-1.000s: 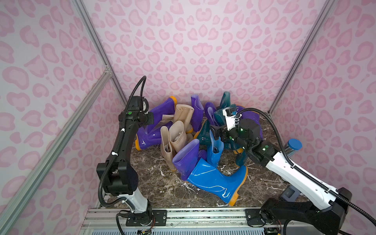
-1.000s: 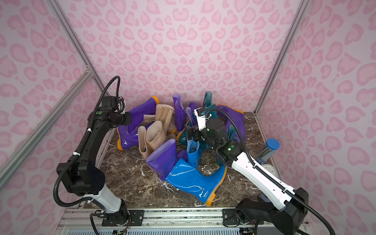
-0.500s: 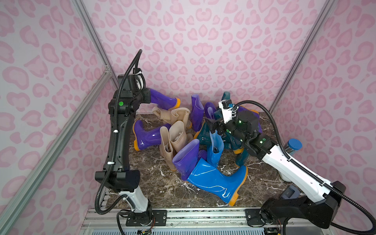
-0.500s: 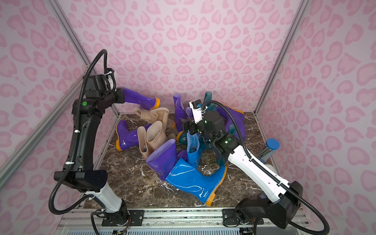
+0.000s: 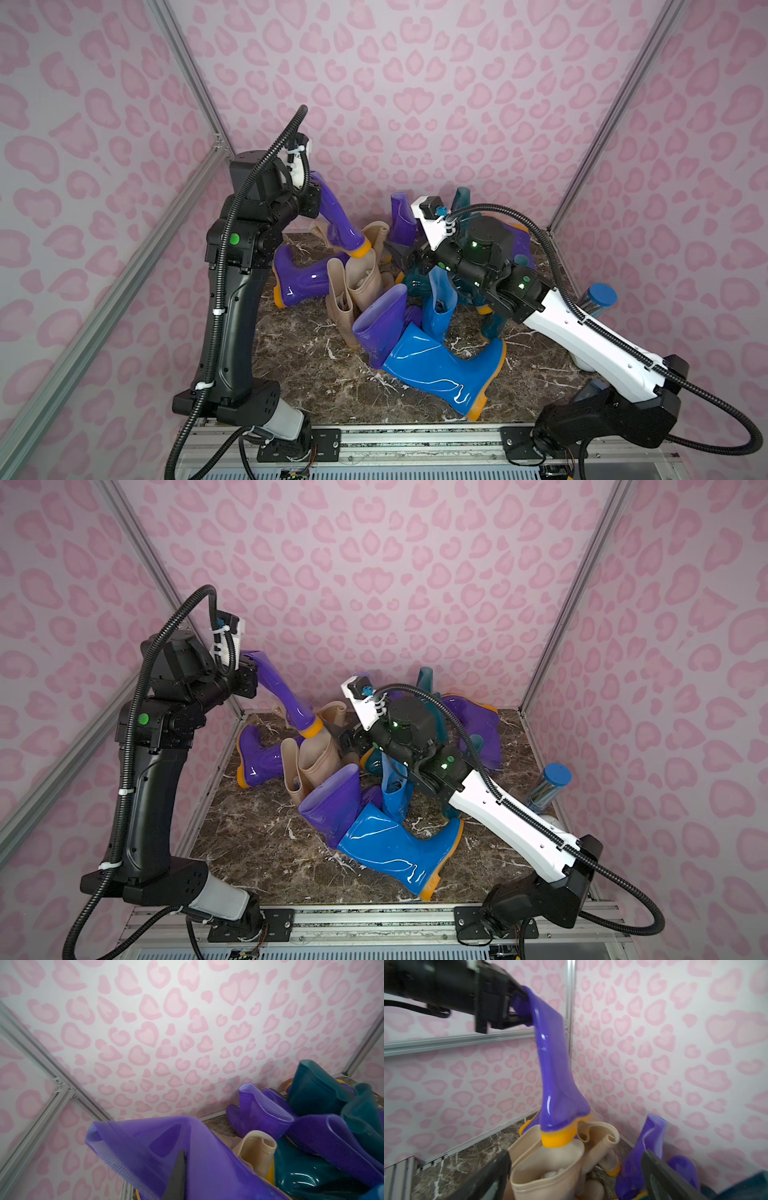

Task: Match and arrange rain boots in pairs
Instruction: Pick up the rain boot at the center of the board, then adjust the rain boot at the center of the board.

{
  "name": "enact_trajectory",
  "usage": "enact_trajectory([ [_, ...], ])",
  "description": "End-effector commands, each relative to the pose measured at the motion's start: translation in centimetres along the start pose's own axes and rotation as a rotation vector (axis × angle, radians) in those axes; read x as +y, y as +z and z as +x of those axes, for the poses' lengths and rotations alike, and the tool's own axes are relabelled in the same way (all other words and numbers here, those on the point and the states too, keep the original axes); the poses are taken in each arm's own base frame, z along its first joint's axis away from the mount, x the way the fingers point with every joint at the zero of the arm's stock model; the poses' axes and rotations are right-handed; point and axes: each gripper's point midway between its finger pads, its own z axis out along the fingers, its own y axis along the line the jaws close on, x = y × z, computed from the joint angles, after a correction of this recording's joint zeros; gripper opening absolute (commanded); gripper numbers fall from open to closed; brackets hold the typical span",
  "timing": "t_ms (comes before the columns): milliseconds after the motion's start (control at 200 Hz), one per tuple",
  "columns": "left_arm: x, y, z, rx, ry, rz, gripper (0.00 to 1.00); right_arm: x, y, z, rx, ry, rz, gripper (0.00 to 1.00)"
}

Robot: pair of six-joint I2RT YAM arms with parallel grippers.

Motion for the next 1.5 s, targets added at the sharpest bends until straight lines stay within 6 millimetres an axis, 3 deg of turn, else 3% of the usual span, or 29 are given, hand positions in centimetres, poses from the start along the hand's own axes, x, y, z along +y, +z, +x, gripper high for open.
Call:
enact_trajectory([
  [0,-1.2,-1.2,-1.7,-0.065,0.029,0.013,0.02,0.4,1.8,0.6,0.037,-0.074,0.012,0.99],
  [105,-3.4,-2.0,-1.8,-0.069,0.033,0.063,0.02,1.0,4.3,0.5,0.082,-0.021,-0.011,0.99],
  [210,-5.3,-2.9,-1.8,-0.081,0.054,0.105,0.02,1.6,6.7,2.4,0.11,-0.023,-0.028,0.99],
  [395,-5.8,-4.2,-1.9,-0.111,0.043,0.129,0.02,1.9,9.9,4.4,0.138,-0.005,-0.065,0.96],
  [435,-6.0,-4.3,-1.9,-0.113,0.04,0.138,0.02,1.9,10.5,4.7,0.131,0.006,-0.073,0.85],
  [475,-6.0,-4.5,-1.8,-0.111,0.037,0.14,0.02,2.1,10.9,4.8,0.127,0.019,-0.091,0.66],
  [540,-5.6,-4.8,-1.7,-0.115,0.036,0.123,0.02,1.7,11.3,4.7,0.122,0.046,-0.083,0.0],
  [565,-5.3,-5.0,-1.8,-0.121,0.034,0.108,0.03,1.2,11.4,4.5,0.119,0.057,-0.063,0.0],
  [610,-4.6,-5.6,-2.0,-0.138,0.03,0.072,0.19,0.5,11.1,3.8,0.105,0.072,-0.039,0.0],
  [650,-3.7,-6.3,-2.3,-0.157,0.024,0.027,0.43,-0.4,10.5,2.6,0.077,0.086,-0.006,0.0],
  [735,-1.5,-7.5,-2.5,-0.169,0.006,-0.076,0.71,-2.1,8.5,-0.5,-0.016,0.125,0.031,0.0],
  [835,0.9,-8.6,-1.9,-0.147,-0.04,-0.16,0.81,-3.9,6.2,-3.9,-0.102,0.179,0.027,0.0],
  [925,2.7,-8.6,-0.6,-0.112,-0.101,-0.196,0.85,-5.1,4.7,-5.4,-0.125,0.182,0.055,0.0],
  [1065,5.6,-6.6,4.0,0.04,-0.252,-0.218,0.86,-6.2,2.5,-6.1,-0.133,0.186,0.079,0.0],
  [1285,9.1,1.5,15.9,0.42,-0.38,-0.286,0.79,-6.9,-1.6,-5.5,-0.177,0.233,0.091,0.0],
  [1405,9.4,5.3,21.6,0.6,-0.343,-0.298,0.74,-7.5,-3.4,-4.1,-0.173,0.258,0.106,0.0],
  [1495,9.2,6.7,25.4,0.74,-0.28,-0.296,0.75,-8.2,-4.6,-3.1,-0.166,0.277,0.121,0.0],
])
